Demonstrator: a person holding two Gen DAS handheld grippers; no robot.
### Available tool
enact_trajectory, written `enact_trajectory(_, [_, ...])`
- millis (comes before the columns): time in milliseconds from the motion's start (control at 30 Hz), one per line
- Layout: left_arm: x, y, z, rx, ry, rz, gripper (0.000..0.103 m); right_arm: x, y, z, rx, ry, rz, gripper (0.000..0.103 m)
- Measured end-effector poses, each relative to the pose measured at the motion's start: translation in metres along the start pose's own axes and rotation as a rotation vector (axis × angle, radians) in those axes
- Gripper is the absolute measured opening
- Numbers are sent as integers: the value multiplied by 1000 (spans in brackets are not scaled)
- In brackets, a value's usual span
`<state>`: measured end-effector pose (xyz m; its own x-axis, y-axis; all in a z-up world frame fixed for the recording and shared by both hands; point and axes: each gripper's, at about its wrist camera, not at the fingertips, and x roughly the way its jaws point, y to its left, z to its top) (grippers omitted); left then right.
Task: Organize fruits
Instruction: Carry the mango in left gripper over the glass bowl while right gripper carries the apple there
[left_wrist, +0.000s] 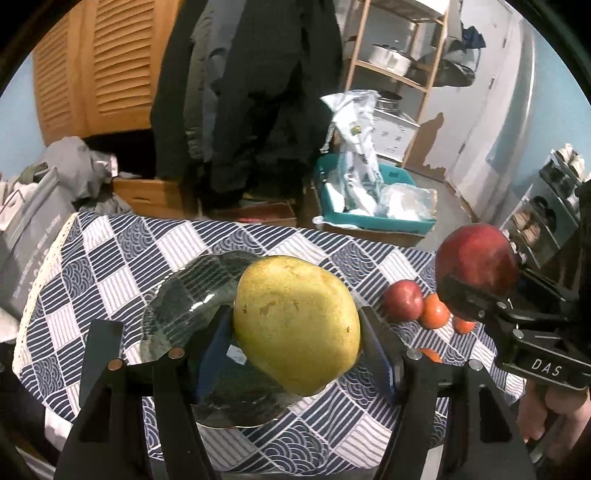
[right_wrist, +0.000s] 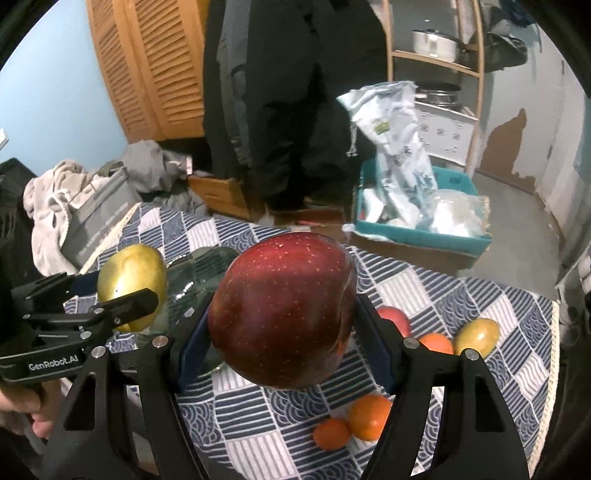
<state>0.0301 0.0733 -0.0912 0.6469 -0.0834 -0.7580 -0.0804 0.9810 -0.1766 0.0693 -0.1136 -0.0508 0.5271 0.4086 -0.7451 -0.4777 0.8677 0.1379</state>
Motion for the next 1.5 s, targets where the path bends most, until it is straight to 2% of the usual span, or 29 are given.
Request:
enact_trajectory(333, [20,42,-13,-56,40,73,69,56,30,1,-50,97,45,73])
enact_trajectory(500, [41,63,-21,-102,90,97,69,81,45,1,-70,150,75,73])
enact_trajectory(633, [53,77,-29,-129,120,112,69,99,57,0,-95,182,65,73])
enact_trajectory(733, [62,88,-35,-157,139,96,69,113,64,-4,-114,208,66,73])
enact_trajectory(900, [75,102,-46,-170,178,143,69,137,72,-13,-124,264,79,73])
enact_trajectory(1200, [88,109,-57,-167,232,163,69,159,75,-28,-126,342,94,73])
enact_trajectory(1500, [102,119,-65,-196,296,168,69,165,80,-35,-143,366,103,73])
